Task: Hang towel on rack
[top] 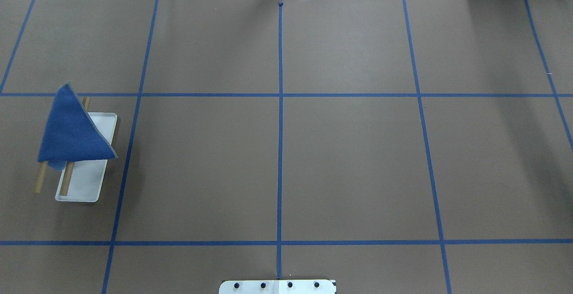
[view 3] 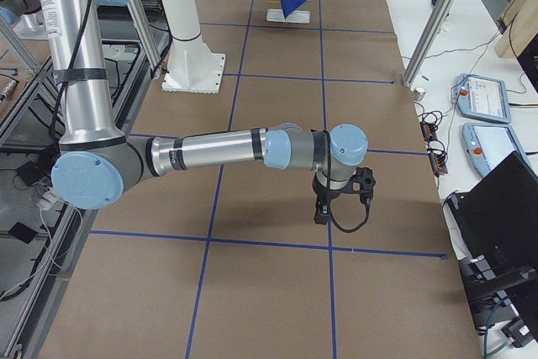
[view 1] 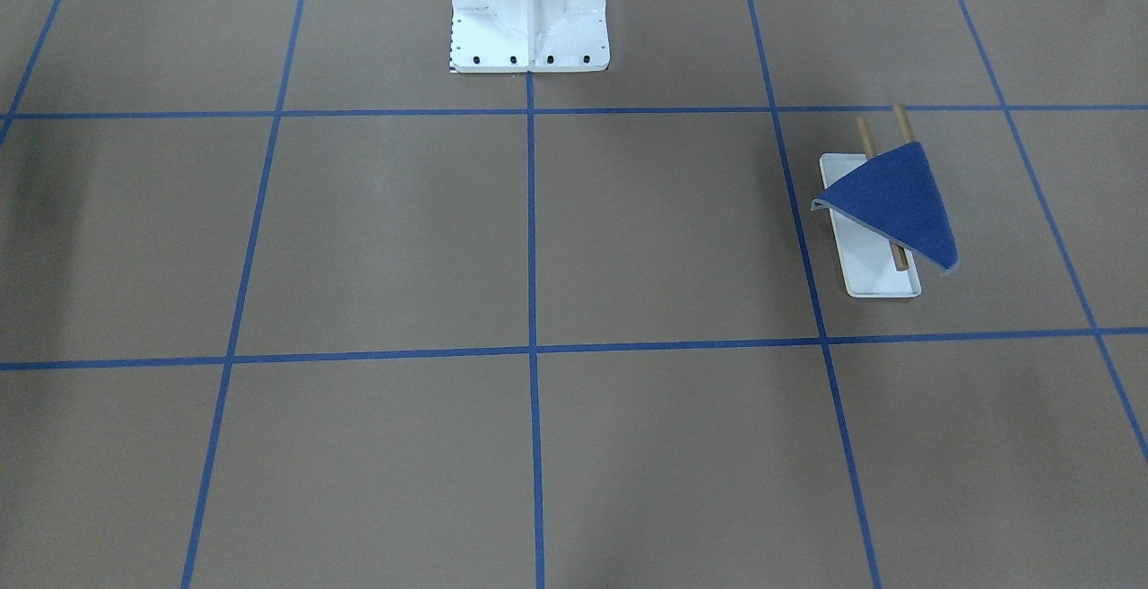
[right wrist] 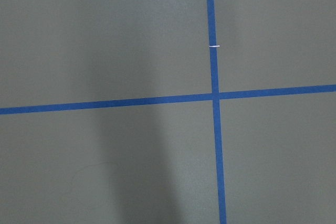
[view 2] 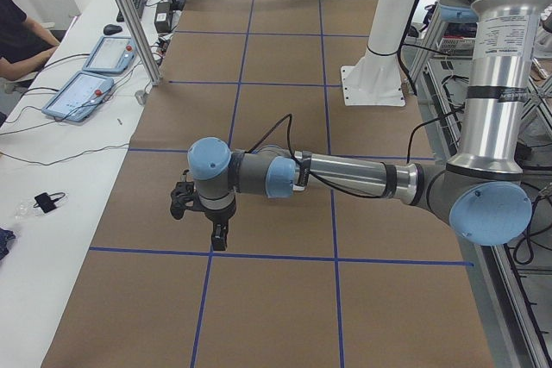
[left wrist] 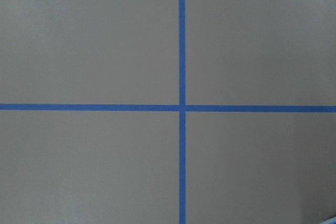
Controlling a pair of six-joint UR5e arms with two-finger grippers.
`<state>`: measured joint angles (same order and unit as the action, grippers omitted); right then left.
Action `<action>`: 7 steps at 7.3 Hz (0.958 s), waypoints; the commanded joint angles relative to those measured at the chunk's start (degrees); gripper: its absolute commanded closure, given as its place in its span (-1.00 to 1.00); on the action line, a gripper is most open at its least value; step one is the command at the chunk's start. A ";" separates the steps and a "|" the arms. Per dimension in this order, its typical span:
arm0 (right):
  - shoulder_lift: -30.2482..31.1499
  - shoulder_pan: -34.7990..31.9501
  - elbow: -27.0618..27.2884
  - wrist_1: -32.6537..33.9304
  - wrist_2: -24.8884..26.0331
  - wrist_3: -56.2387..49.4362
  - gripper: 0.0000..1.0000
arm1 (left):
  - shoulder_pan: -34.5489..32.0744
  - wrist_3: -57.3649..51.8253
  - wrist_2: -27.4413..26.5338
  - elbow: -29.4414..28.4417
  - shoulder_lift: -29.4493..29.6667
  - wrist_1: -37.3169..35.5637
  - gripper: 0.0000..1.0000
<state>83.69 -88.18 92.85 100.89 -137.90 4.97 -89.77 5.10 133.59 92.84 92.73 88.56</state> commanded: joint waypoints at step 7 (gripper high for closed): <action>1.12 0.02 -0.56 -0.08 0.08 0.57 -1.00 | 0.03 0.70 0.00 -2.31 0.79 0.04 -0.97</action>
<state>84.50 -88.15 92.33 100.87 -138.14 5.60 -89.70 5.82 133.59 90.66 93.48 88.60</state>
